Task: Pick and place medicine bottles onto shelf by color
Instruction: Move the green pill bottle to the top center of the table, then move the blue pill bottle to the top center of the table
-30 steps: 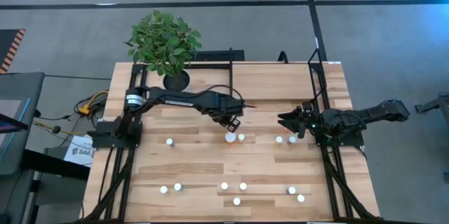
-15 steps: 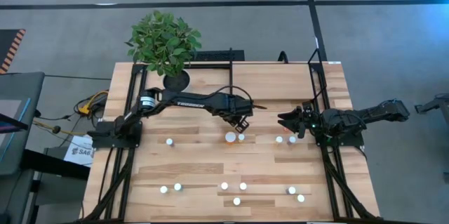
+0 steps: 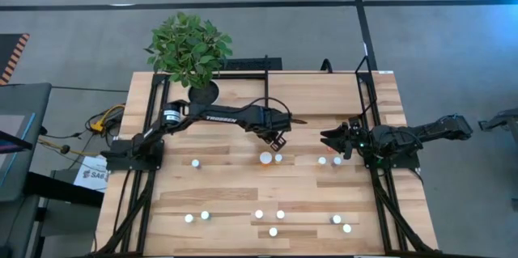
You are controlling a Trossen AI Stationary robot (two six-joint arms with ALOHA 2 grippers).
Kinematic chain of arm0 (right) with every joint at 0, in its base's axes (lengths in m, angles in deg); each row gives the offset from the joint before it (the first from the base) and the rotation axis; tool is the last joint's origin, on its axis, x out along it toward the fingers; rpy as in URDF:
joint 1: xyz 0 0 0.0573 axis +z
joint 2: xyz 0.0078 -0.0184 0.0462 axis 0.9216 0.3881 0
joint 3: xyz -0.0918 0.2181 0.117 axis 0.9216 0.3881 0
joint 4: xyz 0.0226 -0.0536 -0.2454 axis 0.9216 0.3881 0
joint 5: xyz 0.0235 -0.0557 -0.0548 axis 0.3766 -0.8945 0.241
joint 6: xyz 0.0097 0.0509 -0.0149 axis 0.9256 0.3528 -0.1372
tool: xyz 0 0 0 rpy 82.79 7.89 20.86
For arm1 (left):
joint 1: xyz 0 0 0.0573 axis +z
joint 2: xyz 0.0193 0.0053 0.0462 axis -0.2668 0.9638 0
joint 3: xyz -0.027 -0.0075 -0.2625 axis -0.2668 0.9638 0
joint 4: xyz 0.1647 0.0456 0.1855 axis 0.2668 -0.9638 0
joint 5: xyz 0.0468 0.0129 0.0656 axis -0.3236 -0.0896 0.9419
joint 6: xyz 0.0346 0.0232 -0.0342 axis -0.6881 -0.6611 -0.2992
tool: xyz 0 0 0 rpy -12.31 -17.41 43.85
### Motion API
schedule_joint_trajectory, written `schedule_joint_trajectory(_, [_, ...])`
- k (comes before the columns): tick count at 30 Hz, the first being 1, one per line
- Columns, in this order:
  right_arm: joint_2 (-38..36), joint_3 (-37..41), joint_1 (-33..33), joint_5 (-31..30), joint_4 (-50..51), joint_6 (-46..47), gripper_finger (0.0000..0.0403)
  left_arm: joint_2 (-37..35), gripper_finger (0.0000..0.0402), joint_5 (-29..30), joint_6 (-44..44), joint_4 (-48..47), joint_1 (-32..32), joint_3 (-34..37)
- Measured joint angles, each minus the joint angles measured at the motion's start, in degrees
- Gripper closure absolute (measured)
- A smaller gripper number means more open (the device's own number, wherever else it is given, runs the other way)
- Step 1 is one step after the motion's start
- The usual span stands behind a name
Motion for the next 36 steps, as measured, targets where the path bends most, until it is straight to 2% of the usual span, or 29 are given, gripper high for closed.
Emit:
schedule_joint_trajectory(9, [-0.02, 0.00, -0.01, -0.02, 0.00, 0.00, 0.0143, 0.00, 0.0295, 2.17, 1.52, 0.01, -0.02, 0.04])
schedule_joint_trajectory(19, [0.00, 0.00, -0.01, 0.00, 0.00, 0.00, 0.0143, -0.92, 0.0200, 1.79, 2.11, -1.26, 0.11, -0.41])
schedule_joint_trajectory(27, [-0.04, 0.00, -0.01, -0.02, -0.03, 0.00, 0.0143, -5.48, 0.0145, -0.03, 3.09, -15.21, 0.11, -6.73])
schedule_joint_trajectory(36, [-0.02, 0.00, -0.01, -0.02, 0.00, 0.00, 0.0143, -12.89, 0.0146, -1.96, 3.19, -30.61, 0.51, -6.44])
